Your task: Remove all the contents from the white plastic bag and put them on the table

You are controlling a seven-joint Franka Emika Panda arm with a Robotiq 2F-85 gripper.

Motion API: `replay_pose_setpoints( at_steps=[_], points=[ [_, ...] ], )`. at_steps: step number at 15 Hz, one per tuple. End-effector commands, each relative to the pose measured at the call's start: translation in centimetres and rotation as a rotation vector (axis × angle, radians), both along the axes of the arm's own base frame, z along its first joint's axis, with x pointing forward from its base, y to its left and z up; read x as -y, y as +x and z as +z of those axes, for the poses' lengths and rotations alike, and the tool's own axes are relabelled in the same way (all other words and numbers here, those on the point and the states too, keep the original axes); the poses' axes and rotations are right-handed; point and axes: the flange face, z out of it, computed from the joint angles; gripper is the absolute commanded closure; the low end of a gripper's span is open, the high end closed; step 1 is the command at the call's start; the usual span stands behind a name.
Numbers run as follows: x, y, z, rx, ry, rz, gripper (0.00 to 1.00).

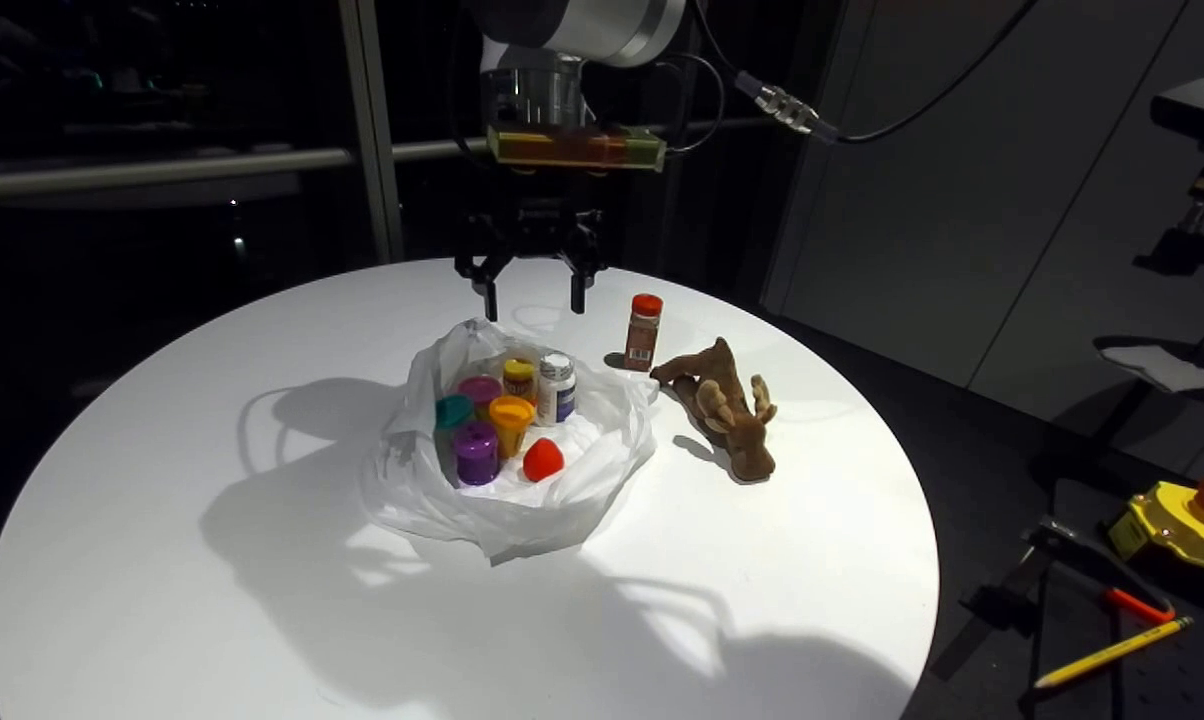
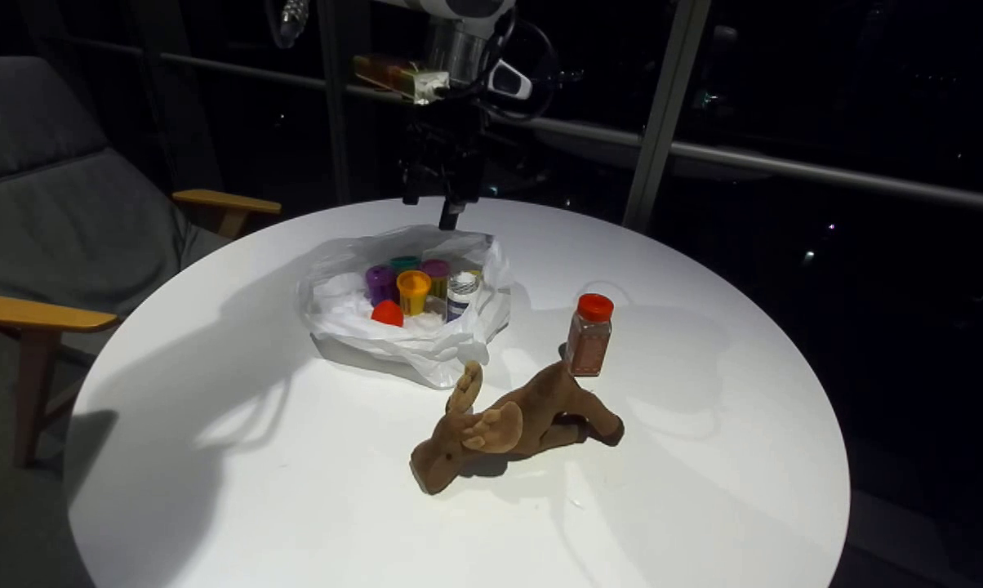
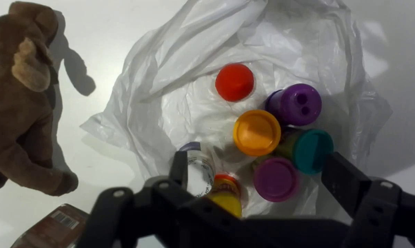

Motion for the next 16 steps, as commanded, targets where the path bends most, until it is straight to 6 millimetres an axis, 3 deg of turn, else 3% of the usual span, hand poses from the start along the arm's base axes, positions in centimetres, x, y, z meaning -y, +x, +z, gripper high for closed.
replay_pose_setpoints(
  at_steps=[1, 16],
  points=[
    [0.3, -0.4, 0.0, -0.027, -0.022, -0.112, 0.00],
    [2.4, -1.2, -5.5, 0.048, -0.050, -0.395, 0.00]
  ],
)
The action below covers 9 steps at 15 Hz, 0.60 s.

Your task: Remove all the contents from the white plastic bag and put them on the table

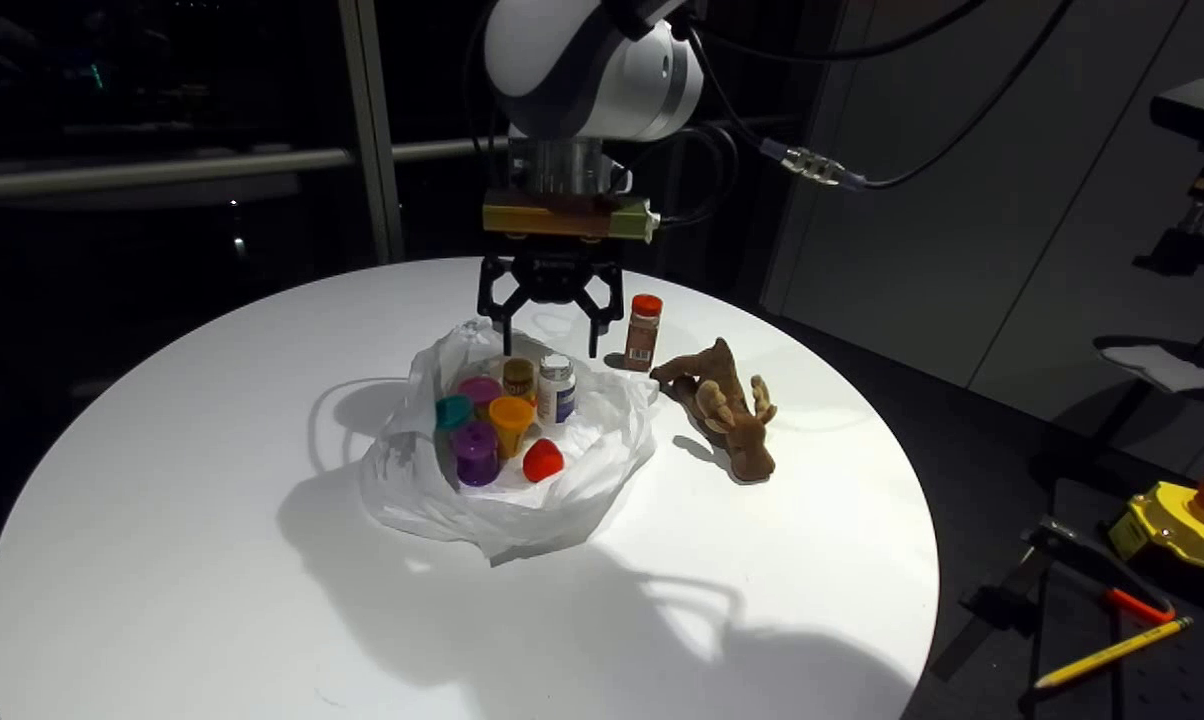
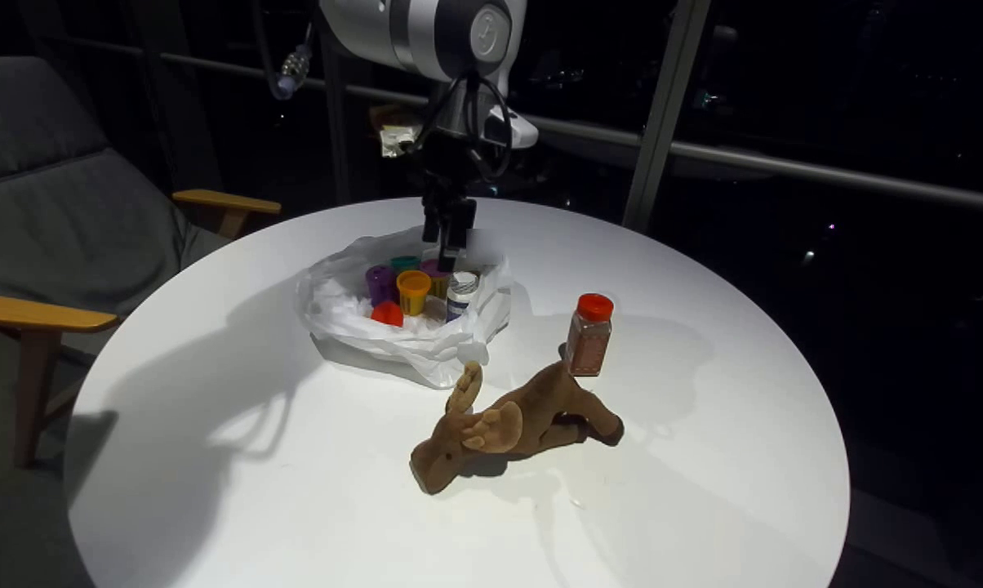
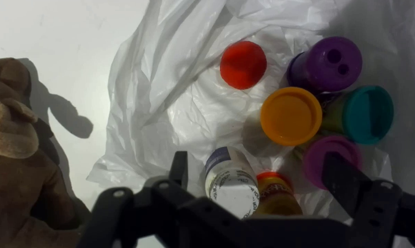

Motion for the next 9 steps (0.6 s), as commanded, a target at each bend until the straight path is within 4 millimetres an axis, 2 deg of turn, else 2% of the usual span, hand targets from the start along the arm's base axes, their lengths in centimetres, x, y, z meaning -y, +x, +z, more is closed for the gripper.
replay_pose_setpoints(
  at_steps=[1, 9],
  points=[
    [0.8, 0.0, -0.9, 0.019, 0.005, -0.066, 0.00],
    [1.3, 0.2, -3.3, 0.022, 0.007, -0.103, 0.00]
  ],
)
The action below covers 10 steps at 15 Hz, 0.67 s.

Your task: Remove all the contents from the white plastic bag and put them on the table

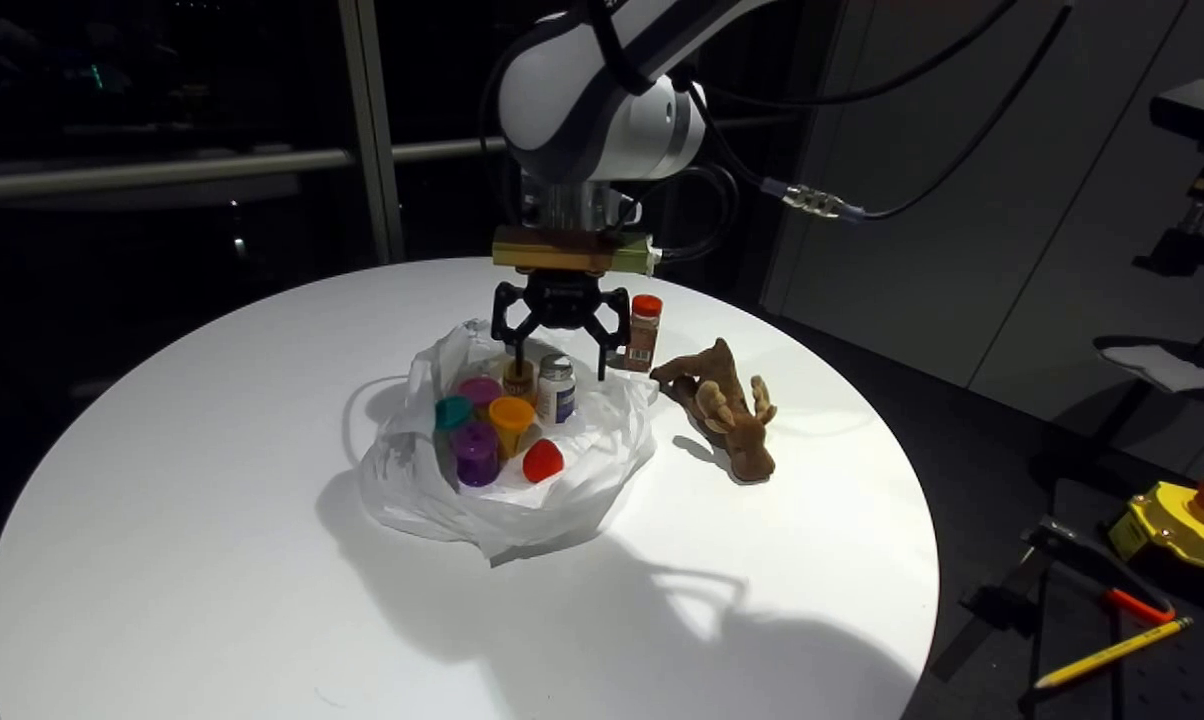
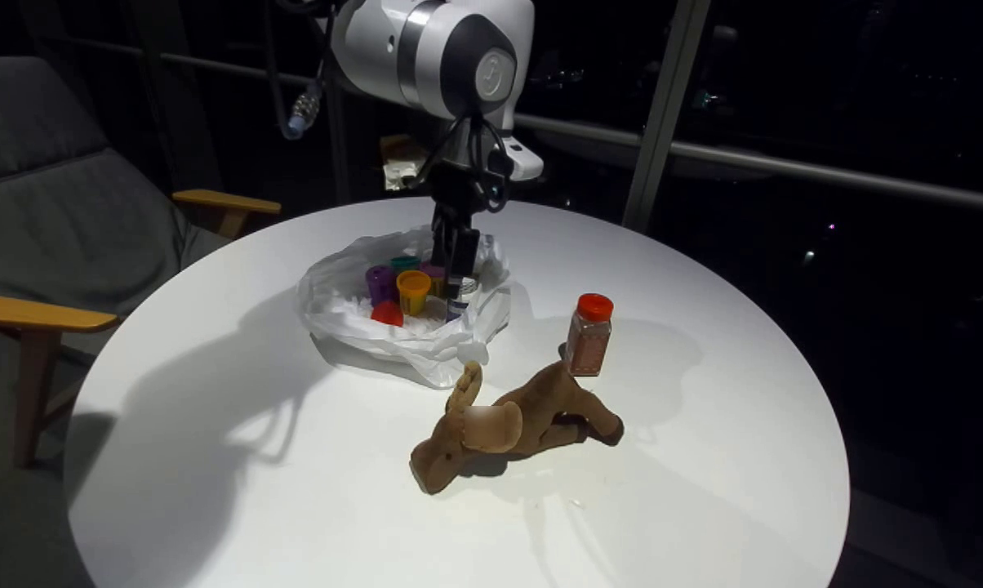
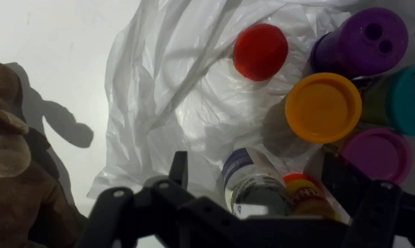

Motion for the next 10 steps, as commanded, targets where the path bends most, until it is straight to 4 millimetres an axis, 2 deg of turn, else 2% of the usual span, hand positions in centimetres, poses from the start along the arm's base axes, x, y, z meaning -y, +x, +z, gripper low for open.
replay_pose_setpoints(
  at_steps=[1, 3, 4, 6, 10],
  points=[
    [0.13, 0.72, -0.24, 0.039, 0.013, -0.044, 0.00],
    [0.21, 0.87, -0.59, 0.045, 0.005, -0.052, 0.00],
    [0.19, 0.93, -0.75, 0.046, 0.003, -0.053, 0.24],
    [0.11, 0.98, -0.91, 0.045, 0.006, -0.056, 0.34],
    [0.03, 1.00, -0.72, 0.064, -0.014, -0.048, 0.65]
  ],
)
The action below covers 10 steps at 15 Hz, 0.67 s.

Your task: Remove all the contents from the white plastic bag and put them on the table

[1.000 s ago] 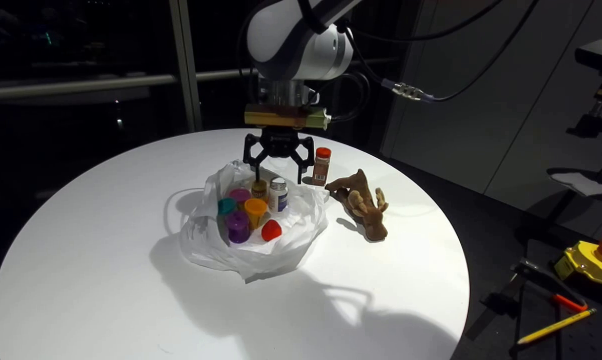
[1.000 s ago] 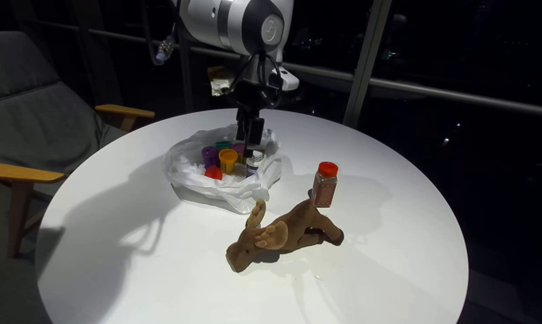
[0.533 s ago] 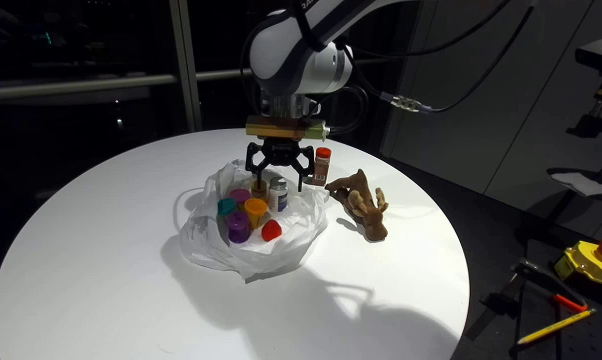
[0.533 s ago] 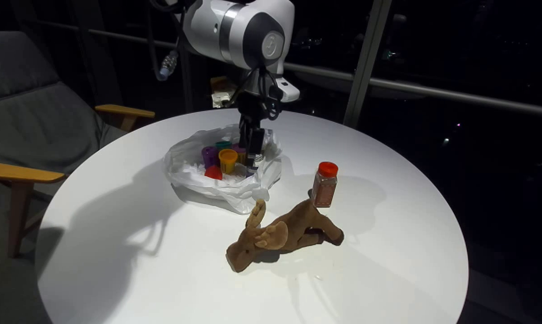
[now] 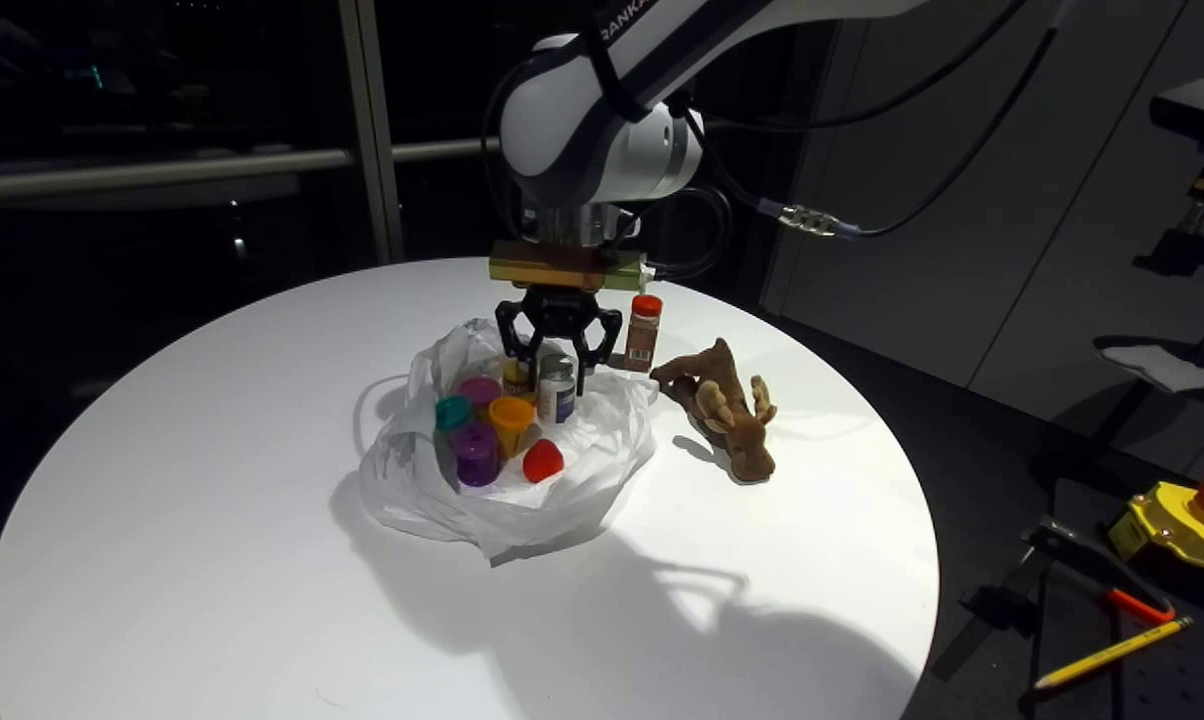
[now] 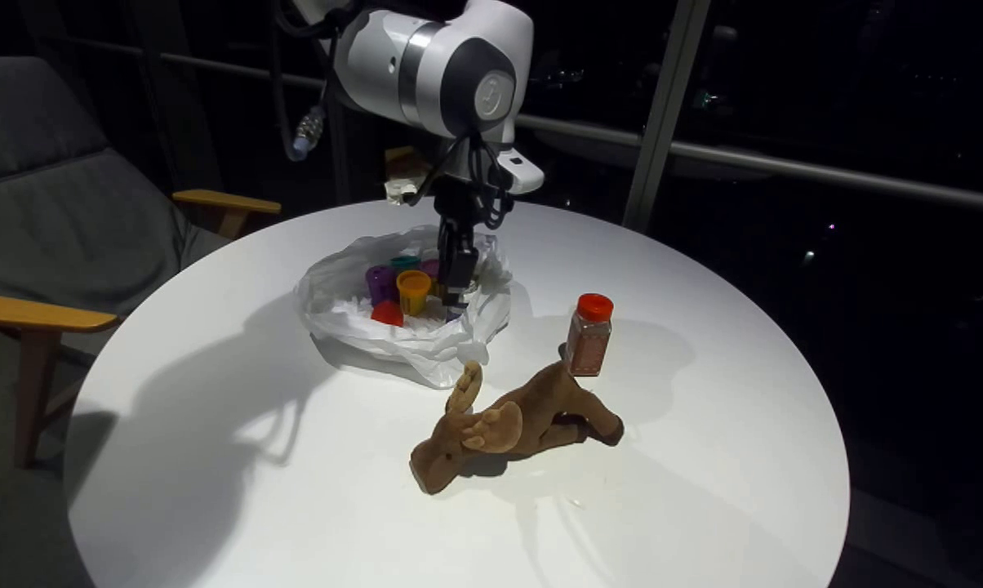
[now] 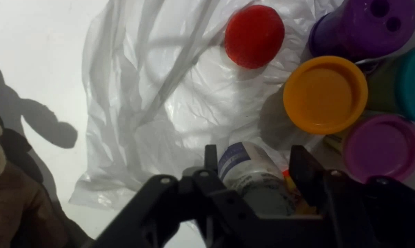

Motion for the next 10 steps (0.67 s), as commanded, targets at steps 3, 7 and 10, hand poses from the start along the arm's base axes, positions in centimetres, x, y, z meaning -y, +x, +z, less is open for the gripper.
replay_pose_setpoints(
  at_steps=[3, 7, 10],
  points=[
    [-0.08, 0.82, 0.85, 0.049, -0.021, -0.006, 0.88],
    [-0.17, 0.69, 0.86, 0.043, -0.023, 0.007, 1.00],
    [-0.59, 0.37, 0.72, 0.018, -0.024, 0.044, 0.73]
  ],
)
